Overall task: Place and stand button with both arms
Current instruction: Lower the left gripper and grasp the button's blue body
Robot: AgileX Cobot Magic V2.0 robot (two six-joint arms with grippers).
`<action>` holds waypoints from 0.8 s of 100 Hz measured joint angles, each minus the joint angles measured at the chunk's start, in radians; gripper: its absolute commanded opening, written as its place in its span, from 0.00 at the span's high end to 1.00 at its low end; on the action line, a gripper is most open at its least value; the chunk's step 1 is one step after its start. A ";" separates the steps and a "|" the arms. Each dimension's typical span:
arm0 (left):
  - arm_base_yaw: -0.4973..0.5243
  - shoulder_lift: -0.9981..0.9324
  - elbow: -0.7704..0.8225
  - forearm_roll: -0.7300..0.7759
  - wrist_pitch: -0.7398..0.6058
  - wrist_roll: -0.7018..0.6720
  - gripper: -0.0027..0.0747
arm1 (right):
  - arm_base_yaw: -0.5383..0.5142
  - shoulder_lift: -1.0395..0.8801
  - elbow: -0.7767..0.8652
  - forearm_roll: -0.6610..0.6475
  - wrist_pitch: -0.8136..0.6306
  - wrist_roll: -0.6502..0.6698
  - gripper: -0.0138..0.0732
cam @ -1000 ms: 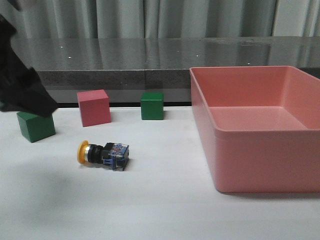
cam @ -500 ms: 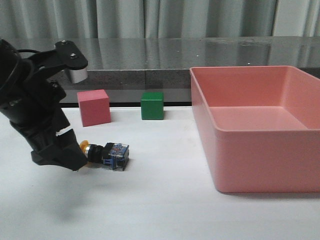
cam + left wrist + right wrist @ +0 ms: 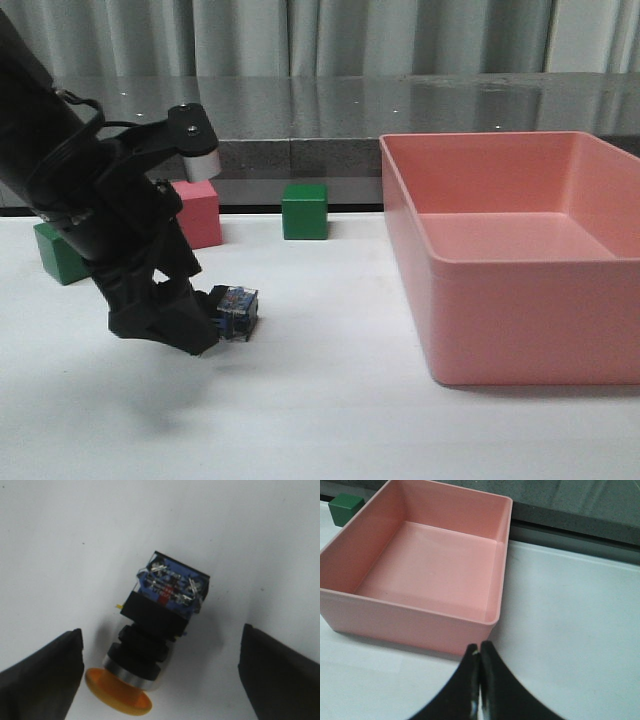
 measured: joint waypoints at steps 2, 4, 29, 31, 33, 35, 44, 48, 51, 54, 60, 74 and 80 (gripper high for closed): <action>0.001 0.007 0.000 -0.002 0.000 0.002 0.21 | 0.000 0.000 0.000 0.000 -0.002 0.000 0.91; 0.003 0.012 -0.002 -0.002 0.000 0.004 0.21 | 0.000 0.000 0.000 0.000 -0.002 0.000 0.91; 0.043 0.054 -0.012 -0.031 0.022 0.011 0.23 | 0.000 0.000 0.000 0.000 -0.002 0.000 0.91; 0.045 0.057 -0.015 -0.033 0.026 0.011 0.25 | 0.000 0.000 0.000 0.000 -0.002 0.000 0.91; 0.047 0.058 -0.015 -0.035 0.030 0.011 0.28 | 0.000 0.000 0.000 0.000 -0.002 0.000 0.91; 0.050 0.060 -0.015 -0.038 0.037 0.011 0.32 | 0.000 0.000 0.000 0.000 -0.004 0.000 0.91; 0.053 0.064 -0.016 -0.042 0.059 0.011 0.56 | 0.000 0.000 0.000 0.000 -0.005 0.000 0.91; 0.053 0.064 -0.016 -0.042 0.060 0.011 0.67 | 0.000 0.000 0.001 0.000 -0.005 0.000 0.91; 0.055 0.065 -0.016 -0.042 0.060 0.011 0.77 | 0.000 0.000 0.002 0.000 -0.006 0.000 0.91; 0.055 0.065 -0.016 -0.042 0.060 0.011 0.87 | 0.000 0.000 0.002 0.000 -0.006 0.000 0.91; 0.055 0.065 -0.017 -0.042 0.060 0.011 0.97 | 0.000 0.000 0.003 0.000 -0.006 0.000 0.91; 0.055 0.063 -0.018 -0.039 0.059 0.007 0.99 | 0.000 0.000 0.003 0.000 -0.006 0.000 0.91; 0.057 0.050 -0.018 -0.022 0.054 0.002 0.99 | 0.000 0.000 0.003 0.000 -0.006 0.000 0.91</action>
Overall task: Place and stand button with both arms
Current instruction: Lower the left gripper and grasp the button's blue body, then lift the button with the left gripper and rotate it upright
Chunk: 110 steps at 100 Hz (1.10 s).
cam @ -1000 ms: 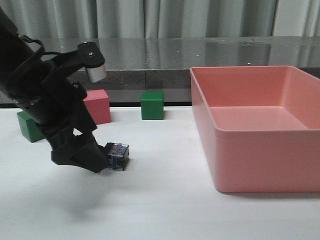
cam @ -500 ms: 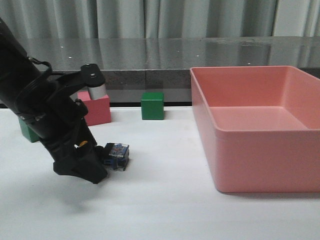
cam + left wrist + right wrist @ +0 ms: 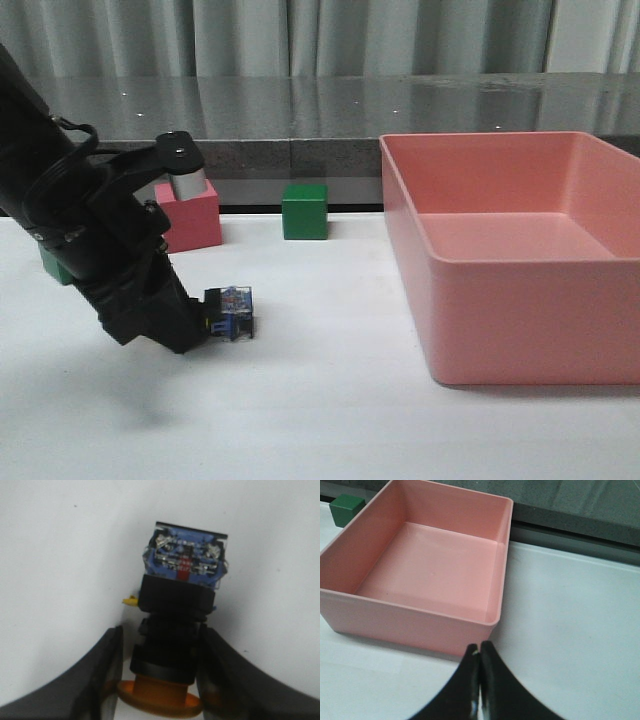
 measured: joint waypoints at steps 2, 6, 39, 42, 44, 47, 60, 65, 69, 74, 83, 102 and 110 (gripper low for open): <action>0.000 -0.007 0.002 0.010 -0.002 0.000 0.99 | 0.000 0.000 0.000 0.000 -0.001 0.000 0.91; 0.002 -0.028 0.005 0.039 -0.002 -0.001 0.99 | 0.000 0.000 0.000 0.000 -0.001 0.000 0.91; -0.053 -0.269 -0.046 0.538 0.082 -0.258 0.99 | 0.000 0.000 0.000 0.000 -0.002 0.000 0.91; -0.067 -0.271 -0.062 0.614 0.106 -0.322 0.99 | 0.000 0.000 0.000 0.000 -0.002 0.000 0.91; -0.079 -0.271 -0.073 0.675 0.123 -0.373 0.99 | 0.000 0.000 0.000 0.000 -0.002 0.000 0.91; -0.096 -0.271 -0.087 0.785 0.148 -0.442 0.99 | 0.000 0.000 0.000 0.000 -0.002 0.000 0.91; -0.192 -0.257 -0.150 1.164 0.302 -0.743 0.99 | 0.000 0.000 0.000 0.000 -0.002 0.000 0.91; -0.226 -0.239 -0.177 1.271 0.367 -0.814 0.99 | 0.000 0.000 0.000 0.000 -0.002 0.000 0.91; -0.247 -0.220 -0.197 1.339 0.411 -0.854 0.99 | 0.000 0.000 0.000 0.000 -0.002 0.000 0.91; -0.275 -0.192 -0.227 1.395 0.479 -0.881 0.99 | 0.000 0.000 0.000 0.000 -0.002 0.000 0.91; -0.311 -0.132 -0.281 1.468 0.571 -0.900 0.99 | 0.000 0.000 0.000 0.000 -0.002 0.000 0.91; -0.388 0.008 -0.372 1.596 0.702 -0.918 0.99 | 0.000 0.000 0.000 0.000 -0.003 0.000 0.91; -0.415 0.056 -0.406 1.630 0.705 -0.928 0.99 | 0.000 0.000 0.000 0.000 -0.003 0.000 0.91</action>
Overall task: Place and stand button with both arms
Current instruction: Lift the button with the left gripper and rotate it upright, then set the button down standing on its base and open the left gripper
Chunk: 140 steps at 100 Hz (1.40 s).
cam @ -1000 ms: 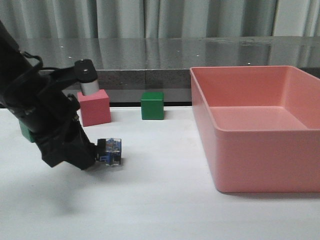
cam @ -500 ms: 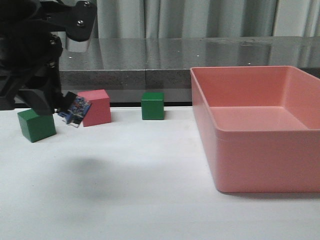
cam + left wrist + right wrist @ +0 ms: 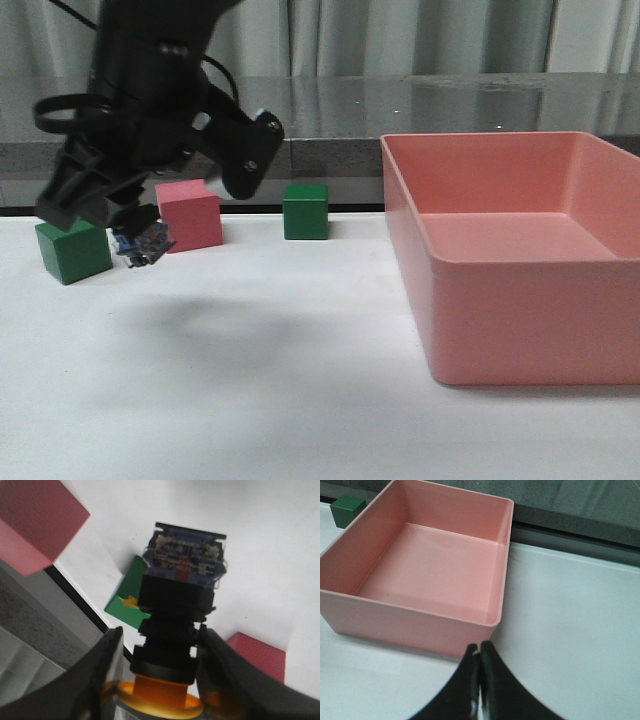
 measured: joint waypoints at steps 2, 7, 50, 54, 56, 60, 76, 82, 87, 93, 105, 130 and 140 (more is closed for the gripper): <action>-0.007 0.011 -0.007 0.005 0.000 -0.003 0.99 | 0.000 0.000 0.000 0.000 0.000 0.000 0.91; -0.023 0.035 -0.021 0.016 0.000 -0.005 0.99 | 0.000 0.000 0.000 0.000 0.000 0.000 0.91; -0.063 0.113 -0.038 0.040 0.000 -0.007 0.99 | 0.000 0.000 0.000 0.002 -0.002 0.000 0.91; -0.063 0.113 -0.038 0.033 0.000 -0.007 0.99 | 0.000 0.000 0.000 0.004 -0.002 0.000 0.91; -0.063 0.114 -0.038 0.031 0.000 -0.007 0.99 | 0.000 0.000 0.000 0.004 -0.002 0.000 0.91; -0.063 0.114 -0.039 0.022 0.000 -0.007 0.99 | 0.000 0.000 0.000 0.004 -0.002 0.000 0.91; -0.063 0.114 -0.039 0.005 0.000 0.010 0.99 | 0.000 0.000 0.000 0.006 0.000 0.000 0.91; -0.063 0.114 -0.039 0.005 0.000 0.011 0.99 | 0.000 0.000 0.000 0.006 0.000 0.000 0.91; -0.063 0.114 -0.037 0.005 0.000 0.012 0.99 | 0.000 0.000 0.000 0.008 0.002 0.000 0.91; -0.063 0.115 -0.037 0.005 0.000 0.012 0.99 | 0.000 0.000 0.000 0.008 0.002 0.000 0.91; -0.063 0.126 -0.037 0.005 0.000 0.012 0.99 | 0.000 0.000 0.000 0.010 0.003 0.000 0.91; -0.059 0.163 -0.037 0.034 0.004 0.016 0.99 | 0.000 0.000 0.000 0.010 0.006 0.000 0.91; -0.059 0.165 -0.037 0.036 0.004 0.016 0.99 | 0.000 0.000 0.000 0.011 0.008 0.000 0.91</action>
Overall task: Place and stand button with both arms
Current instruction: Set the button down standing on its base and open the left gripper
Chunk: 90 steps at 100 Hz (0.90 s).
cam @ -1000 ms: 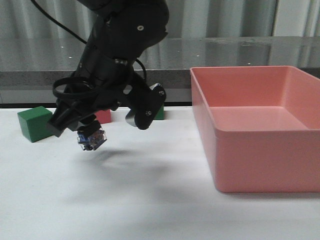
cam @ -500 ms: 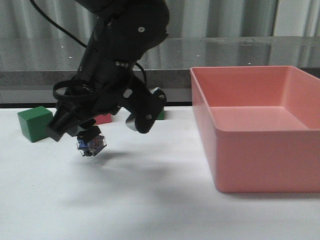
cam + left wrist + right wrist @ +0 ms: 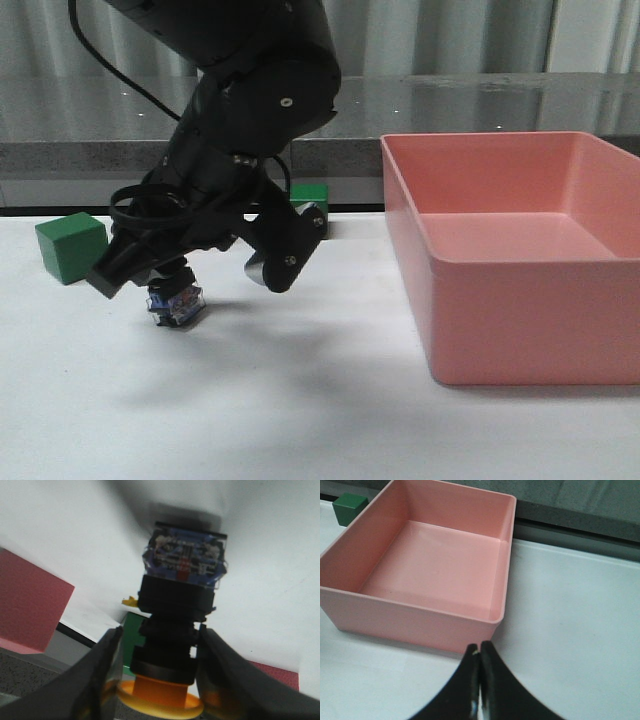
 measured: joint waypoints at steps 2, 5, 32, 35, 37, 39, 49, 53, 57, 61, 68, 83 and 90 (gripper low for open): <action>0.002 0.000 0.000 0.000 0.000 0.000 0.99 | 0.000 0.000 0.000 0.000 0.000 0.000 0.91; 0.002 0.000 0.000 0.000 0.000 0.001 0.98 | 0.000 0.000 0.000 0.000 0.002 0.000 0.91; 0.006 0.000 0.000 -0.008 0.000 0.001 0.49 | 0.000 0.000 0.000 0.000 0.002 0.000 0.91; 0.006 0.000 0.000 -0.012 0.000 0.001 0.42 | 0.000 0.000 0.000 0.000 0.002 0.000 0.91; 0.006 0.001 0.000 -0.017 0.000 0.001 0.37 | 0.000 0.000 0.000 0.000 0.002 0.000 0.91; 0.006 0.001 0.000 -0.019 0.000 0.001 0.33 | 0.000 0.000 0.000 0.000 0.002 0.000 0.91; 0.006 0.005 0.000 -0.028 -0.002 0.001 0.20 | 0.000 0.000 0.000 0.000 0.002 0.000 0.91; 0.006 0.005 0.000 -0.028 -0.002 0.001 0.20 | 0.000 0.000 0.000 0.000 0.002 0.000 0.91; 0.006 0.005 0.000 -0.030 -0.003 0.001 0.20 | 0.000 0.000 0.000 0.000 0.002 0.000 0.91; 0.006 0.005 0.000 -0.030 -0.003 0.001 0.20 | 0.000 0.000 0.000 0.000 0.002 0.000 0.91; 0.006 0.005 0.000 -0.030 -0.003 0.001 0.20 | 0.000 0.000 0.000 0.000 0.002 0.000 0.91; 0.006 0.001 0.000 -0.032 -0.003 0.001 0.20 | 0.000 0.000 0.000 0.000 0.002 0.000 0.91; 0.006 -0.011 0.000 -0.032 -0.003 0.001 0.20 | 0.000 0.000 0.000 0.000 0.002 0.000 0.91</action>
